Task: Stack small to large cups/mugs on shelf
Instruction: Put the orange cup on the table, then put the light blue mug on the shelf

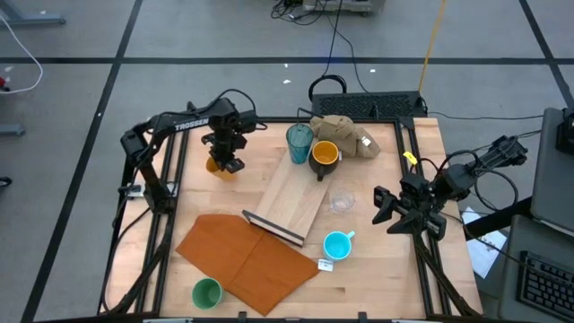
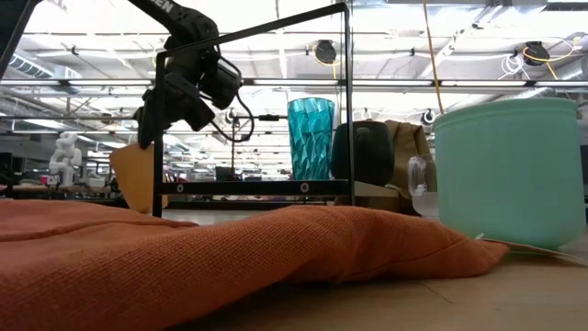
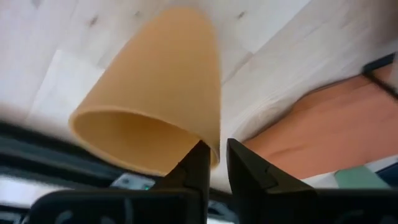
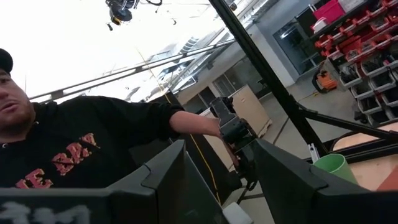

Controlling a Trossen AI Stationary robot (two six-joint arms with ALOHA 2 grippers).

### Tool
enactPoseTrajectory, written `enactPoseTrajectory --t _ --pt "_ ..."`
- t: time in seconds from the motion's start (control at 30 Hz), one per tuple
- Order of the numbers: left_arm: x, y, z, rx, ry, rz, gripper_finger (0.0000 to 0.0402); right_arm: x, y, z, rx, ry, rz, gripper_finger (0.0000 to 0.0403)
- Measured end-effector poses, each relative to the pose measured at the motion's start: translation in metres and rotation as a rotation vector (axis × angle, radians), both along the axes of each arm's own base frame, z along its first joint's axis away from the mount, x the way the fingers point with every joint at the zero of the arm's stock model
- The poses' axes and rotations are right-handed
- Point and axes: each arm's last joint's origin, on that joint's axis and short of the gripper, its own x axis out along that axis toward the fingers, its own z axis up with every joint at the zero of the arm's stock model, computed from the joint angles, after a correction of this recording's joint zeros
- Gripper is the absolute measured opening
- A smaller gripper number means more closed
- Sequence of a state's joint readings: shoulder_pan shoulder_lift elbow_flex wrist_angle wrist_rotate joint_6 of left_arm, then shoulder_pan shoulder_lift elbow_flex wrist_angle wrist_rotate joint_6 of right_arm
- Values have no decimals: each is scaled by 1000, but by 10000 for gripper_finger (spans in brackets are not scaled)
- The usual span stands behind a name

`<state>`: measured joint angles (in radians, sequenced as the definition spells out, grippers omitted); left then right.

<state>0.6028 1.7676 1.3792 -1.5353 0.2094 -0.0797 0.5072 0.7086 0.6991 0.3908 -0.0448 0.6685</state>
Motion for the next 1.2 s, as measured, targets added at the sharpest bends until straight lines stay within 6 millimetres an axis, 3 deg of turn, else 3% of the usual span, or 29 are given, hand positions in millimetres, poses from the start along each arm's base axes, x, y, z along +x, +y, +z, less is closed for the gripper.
enactPoseTrajectory --t 0.5,0.9,1.2 --pt "6 -6 -1 15 -17 -33 59 -2 5 0 5 5 14 180" --pt "6 -5 -1 44 -2 -34 165 -4 9 0 14 11 5 180" --pt "6 -7 0 18 -6 -52 197 -5 9 0 11 8 6 180"
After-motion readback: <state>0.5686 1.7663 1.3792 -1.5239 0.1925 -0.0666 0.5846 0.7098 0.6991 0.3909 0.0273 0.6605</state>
